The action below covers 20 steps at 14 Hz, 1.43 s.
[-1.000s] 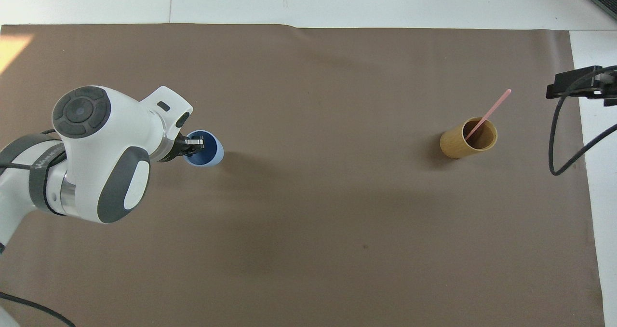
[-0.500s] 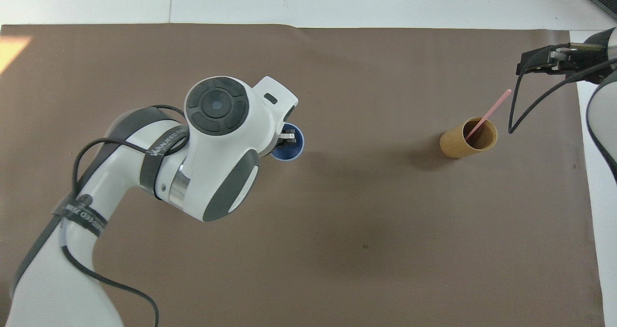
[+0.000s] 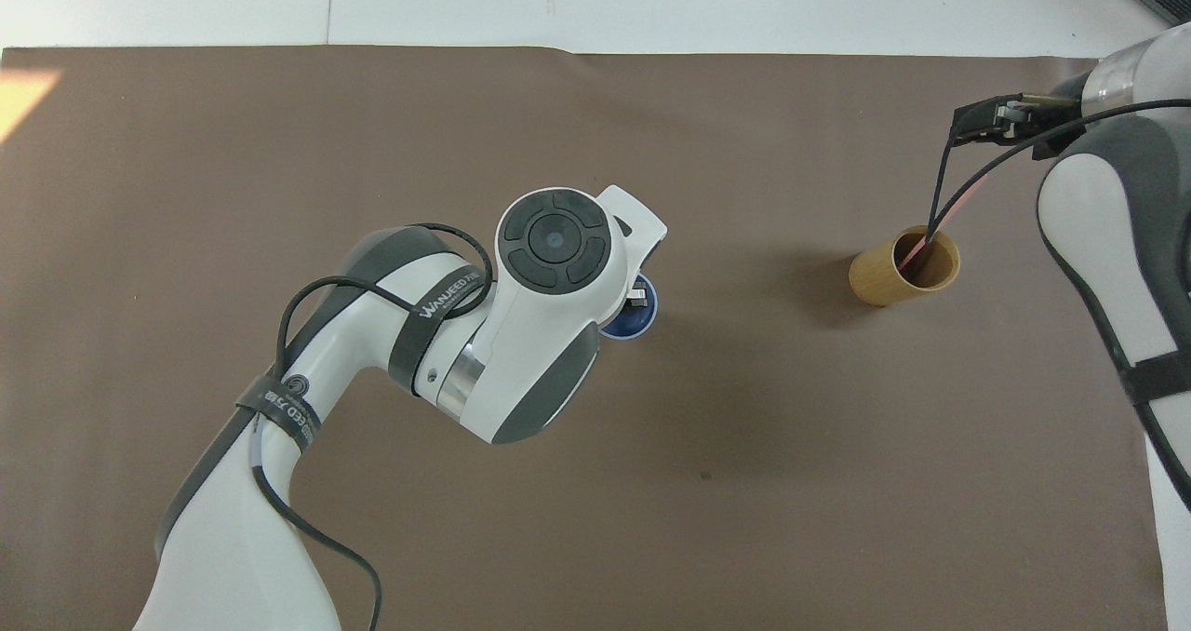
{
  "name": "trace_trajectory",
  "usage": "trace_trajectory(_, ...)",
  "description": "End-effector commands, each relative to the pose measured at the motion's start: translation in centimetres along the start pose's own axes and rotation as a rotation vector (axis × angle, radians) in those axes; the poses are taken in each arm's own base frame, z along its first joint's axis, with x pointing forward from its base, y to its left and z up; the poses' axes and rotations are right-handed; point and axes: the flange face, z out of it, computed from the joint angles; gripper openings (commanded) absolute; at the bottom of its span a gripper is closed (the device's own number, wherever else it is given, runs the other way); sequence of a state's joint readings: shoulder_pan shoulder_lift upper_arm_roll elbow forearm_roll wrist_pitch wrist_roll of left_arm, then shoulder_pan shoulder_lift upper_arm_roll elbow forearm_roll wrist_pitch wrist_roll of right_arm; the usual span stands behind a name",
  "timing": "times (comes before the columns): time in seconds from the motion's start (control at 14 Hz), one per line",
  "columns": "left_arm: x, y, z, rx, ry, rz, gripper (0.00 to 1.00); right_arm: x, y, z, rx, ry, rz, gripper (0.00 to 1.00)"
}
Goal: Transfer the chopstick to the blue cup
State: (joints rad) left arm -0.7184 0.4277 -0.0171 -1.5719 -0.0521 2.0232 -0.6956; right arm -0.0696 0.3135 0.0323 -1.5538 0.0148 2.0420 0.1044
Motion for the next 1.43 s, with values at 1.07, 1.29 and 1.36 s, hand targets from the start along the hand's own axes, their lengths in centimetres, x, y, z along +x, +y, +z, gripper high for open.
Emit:
trace_trajectory(1.07, 4.3, -9.8, -9.6, 0.020, -0.002, -0.063, 1.00, -4.7, -0.3, -10.8, 0.003, 0.024, -0.098, 0.00)
trace_trajectory(1.29, 5.4, -17.9, -13.4, 0.011, 0.014, -0.002, 1.00, -5.8, -0.8, -14.9, 0.008, 0.087, -0.110, 0.00)
trace_trajectory(1.36, 5.8, -20.5, -14.0, 0.010, 0.017, 0.015, 1.00, -6.2, -2.1, -15.6, 0.015, 0.098, -0.132, 0.00)
